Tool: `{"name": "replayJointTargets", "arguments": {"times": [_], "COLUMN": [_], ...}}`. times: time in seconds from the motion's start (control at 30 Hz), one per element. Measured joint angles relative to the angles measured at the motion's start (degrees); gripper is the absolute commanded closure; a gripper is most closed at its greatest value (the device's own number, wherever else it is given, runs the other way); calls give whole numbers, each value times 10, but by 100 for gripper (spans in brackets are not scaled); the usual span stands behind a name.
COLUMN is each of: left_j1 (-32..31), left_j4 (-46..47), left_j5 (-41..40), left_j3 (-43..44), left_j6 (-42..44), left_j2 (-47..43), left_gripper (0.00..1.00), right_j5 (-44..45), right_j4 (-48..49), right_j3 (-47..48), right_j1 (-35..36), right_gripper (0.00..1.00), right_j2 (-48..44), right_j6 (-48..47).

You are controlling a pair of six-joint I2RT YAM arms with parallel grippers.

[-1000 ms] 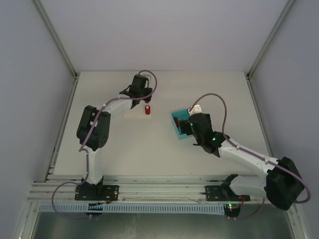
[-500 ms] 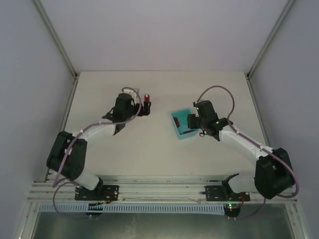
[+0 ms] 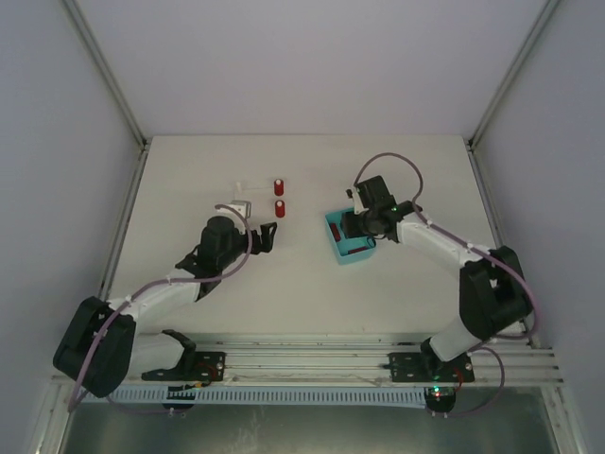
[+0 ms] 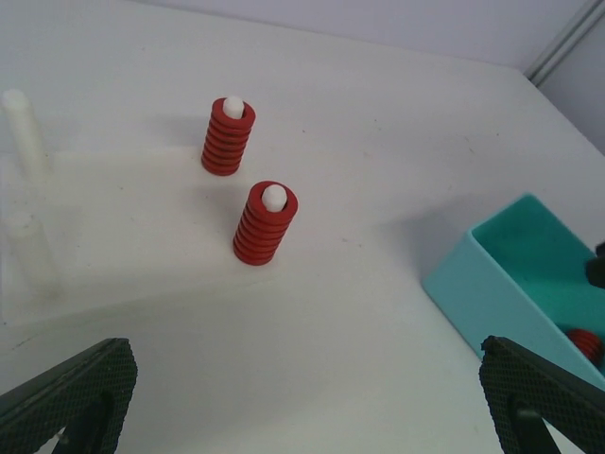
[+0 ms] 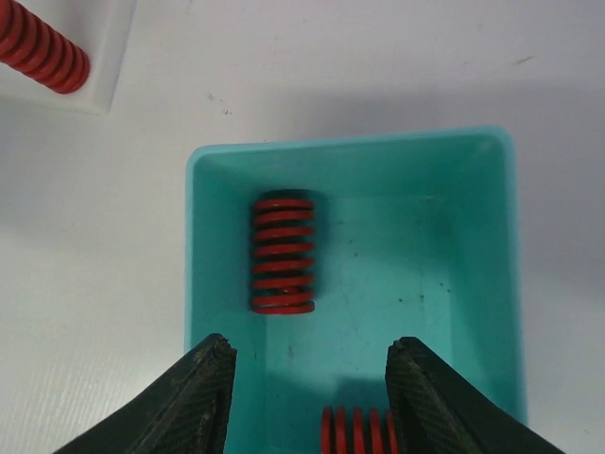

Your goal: Install the large spring

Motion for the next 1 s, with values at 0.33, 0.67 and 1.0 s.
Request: {"name": "replayJointTargets", "arguments": {"times": [0.33,0.67,1.0], "left_j1": [-14,-14,-15], "left_j4": [24,45,45], "left_j5": [-41,-55,-65], "left_j3": [-37,-49,-49], "left_j6": [36,41,41], "left_j2": [-29,-66,-63], "left_gripper": [1,1,1], "right_j5": [-48,-57,-3], "right_j4": [-18,-27,-61], "right_j3": [48,65,104], "right_j1": [0,1,9], "right_gripper": [50,48,52], "right_j2": [106,159,203], "right_j6": [-10,-23,-25]}}
